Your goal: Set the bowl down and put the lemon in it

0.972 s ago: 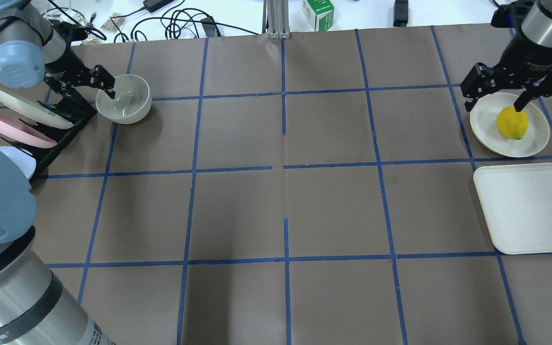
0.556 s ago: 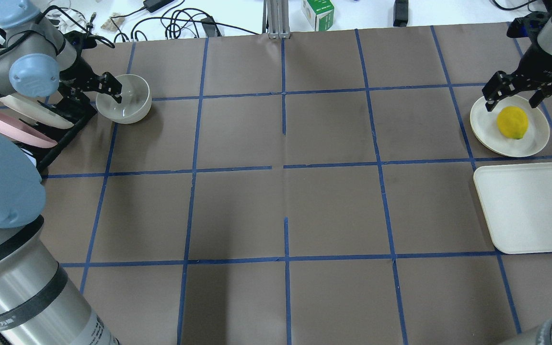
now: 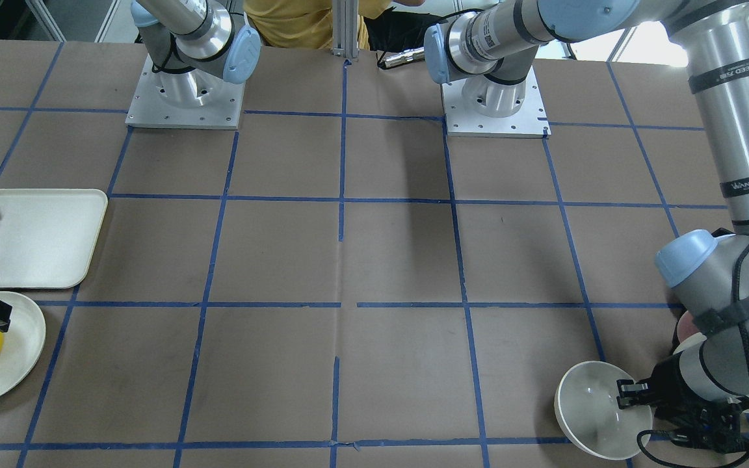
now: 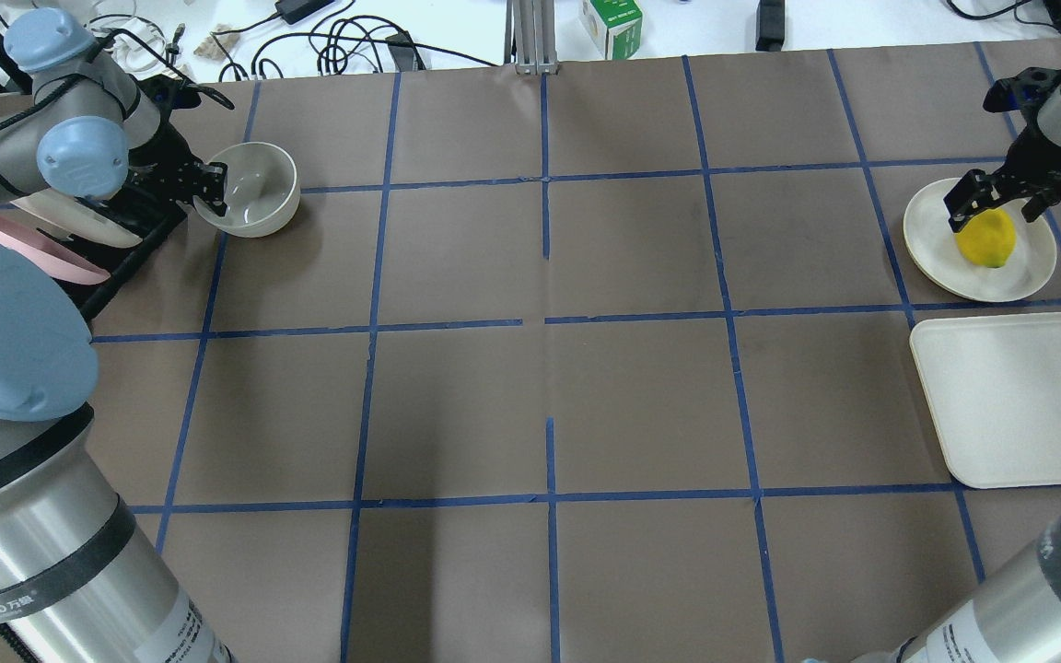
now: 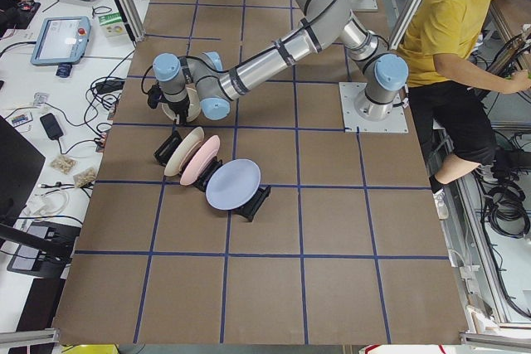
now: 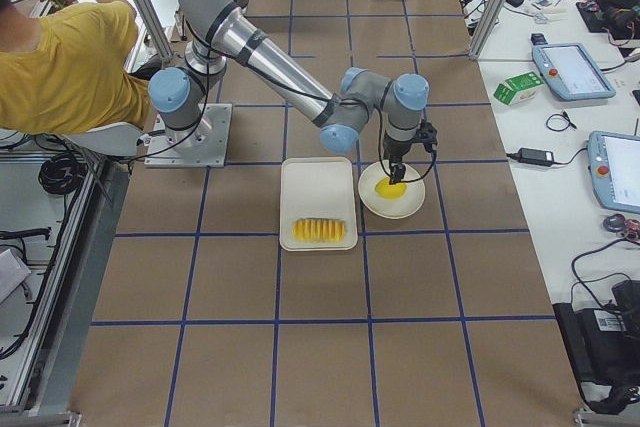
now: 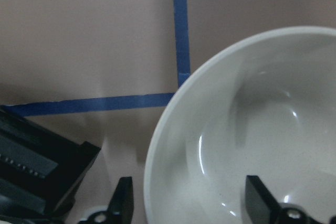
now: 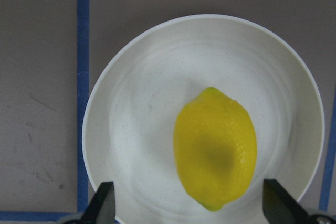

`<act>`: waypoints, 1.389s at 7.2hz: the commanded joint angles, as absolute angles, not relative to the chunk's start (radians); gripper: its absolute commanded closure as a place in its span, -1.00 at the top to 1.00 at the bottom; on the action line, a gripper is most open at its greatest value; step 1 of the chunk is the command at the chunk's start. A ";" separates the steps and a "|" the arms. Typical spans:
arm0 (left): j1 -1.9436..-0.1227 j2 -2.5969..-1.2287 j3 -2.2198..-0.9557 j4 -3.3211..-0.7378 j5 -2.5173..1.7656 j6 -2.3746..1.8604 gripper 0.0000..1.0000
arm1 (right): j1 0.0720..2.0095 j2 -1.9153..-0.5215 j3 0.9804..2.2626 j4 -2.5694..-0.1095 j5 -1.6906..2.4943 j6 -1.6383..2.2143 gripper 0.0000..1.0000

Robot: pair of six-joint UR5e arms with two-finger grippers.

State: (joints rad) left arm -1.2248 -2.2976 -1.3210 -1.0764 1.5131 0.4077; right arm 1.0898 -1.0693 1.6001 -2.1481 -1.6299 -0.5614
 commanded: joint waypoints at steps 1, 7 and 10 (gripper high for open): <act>-1.227 -2.287 -1.313 -1.098 1.516 0.407 -1.00 | 1.088 -1.016 1.603 -2.194 -1.638 -0.624 1.00; -1.308 -2.188 -1.315 -1.264 1.511 0.351 -1.00 | 1.088 -0.994 1.594 -2.204 -1.664 -0.624 1.00; -1.457 -2.129 -1.386 -1.273 1.414 0.182 -1.00 | 1.088 -1.006 1.609 -2.210 -1.677 -0.624 1.00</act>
